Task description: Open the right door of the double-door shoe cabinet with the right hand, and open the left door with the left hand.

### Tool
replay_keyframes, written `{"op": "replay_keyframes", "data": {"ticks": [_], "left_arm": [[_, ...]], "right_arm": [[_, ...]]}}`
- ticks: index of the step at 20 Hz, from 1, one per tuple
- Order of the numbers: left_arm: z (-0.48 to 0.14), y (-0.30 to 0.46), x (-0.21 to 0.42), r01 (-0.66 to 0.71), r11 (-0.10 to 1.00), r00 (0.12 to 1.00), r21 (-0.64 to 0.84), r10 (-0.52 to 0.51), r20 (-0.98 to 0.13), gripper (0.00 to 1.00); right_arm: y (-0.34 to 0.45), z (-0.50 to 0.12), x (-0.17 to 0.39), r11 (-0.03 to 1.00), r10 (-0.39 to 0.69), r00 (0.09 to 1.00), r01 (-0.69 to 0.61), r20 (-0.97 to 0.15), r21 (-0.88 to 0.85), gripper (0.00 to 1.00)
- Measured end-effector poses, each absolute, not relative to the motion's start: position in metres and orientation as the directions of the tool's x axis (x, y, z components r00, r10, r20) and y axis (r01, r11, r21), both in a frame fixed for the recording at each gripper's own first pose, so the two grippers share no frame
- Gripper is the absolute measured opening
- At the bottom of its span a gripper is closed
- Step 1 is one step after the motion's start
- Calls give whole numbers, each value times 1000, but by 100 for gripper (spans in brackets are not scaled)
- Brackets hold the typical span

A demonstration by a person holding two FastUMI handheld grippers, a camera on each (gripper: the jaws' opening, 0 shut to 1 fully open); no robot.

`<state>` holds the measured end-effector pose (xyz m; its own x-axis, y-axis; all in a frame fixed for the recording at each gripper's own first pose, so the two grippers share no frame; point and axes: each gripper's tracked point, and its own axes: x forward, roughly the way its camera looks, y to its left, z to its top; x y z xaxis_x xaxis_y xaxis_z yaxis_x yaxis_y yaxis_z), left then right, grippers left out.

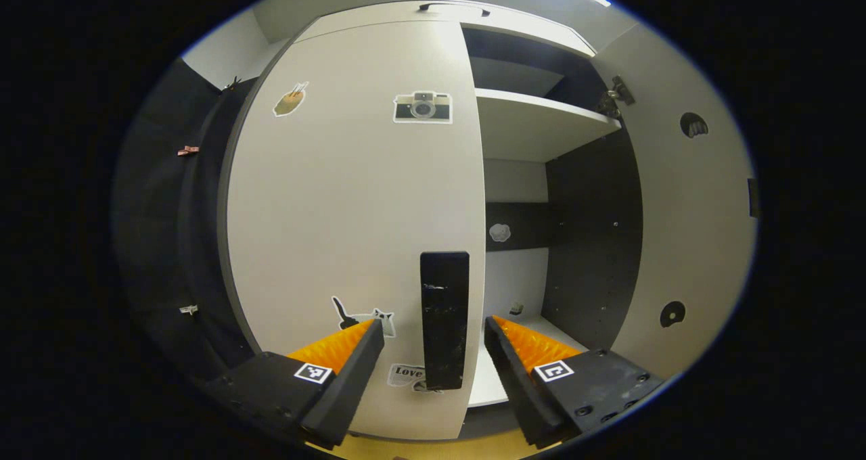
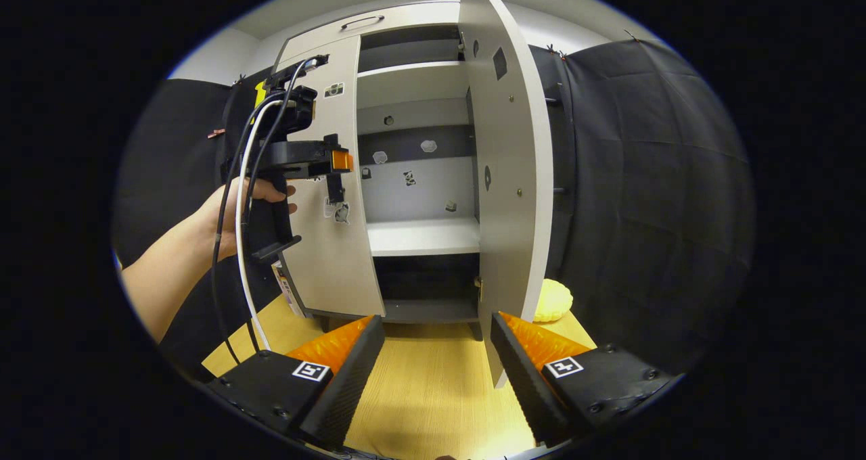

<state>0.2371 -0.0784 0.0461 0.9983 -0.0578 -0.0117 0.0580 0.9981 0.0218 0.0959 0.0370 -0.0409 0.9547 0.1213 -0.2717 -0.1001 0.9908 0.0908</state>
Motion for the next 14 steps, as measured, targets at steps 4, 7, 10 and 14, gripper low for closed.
{"op": "replay_keyframes", "data": {"ticks": [4,7,10,14], "left_arm": [[35,-78,246,41,999,998,8,-41,-56,77],[30,-76,248,39,999,997,-12,-39,-73,65],[30,-82,249,48,998,996,-50,-52,-79,58],[28,-88,250,58,996,996,-63,-62,-71,35]], "right_arm": [[29,-39,104,990,124,960,-102,-253,97,98],[27,-39,107,990,125,960,-105,-249,90,99],[24,-40,110,990,124,961,-104,-248,90,99],[21,-40,110,990,121,960,-99,-253,100,99]]}}
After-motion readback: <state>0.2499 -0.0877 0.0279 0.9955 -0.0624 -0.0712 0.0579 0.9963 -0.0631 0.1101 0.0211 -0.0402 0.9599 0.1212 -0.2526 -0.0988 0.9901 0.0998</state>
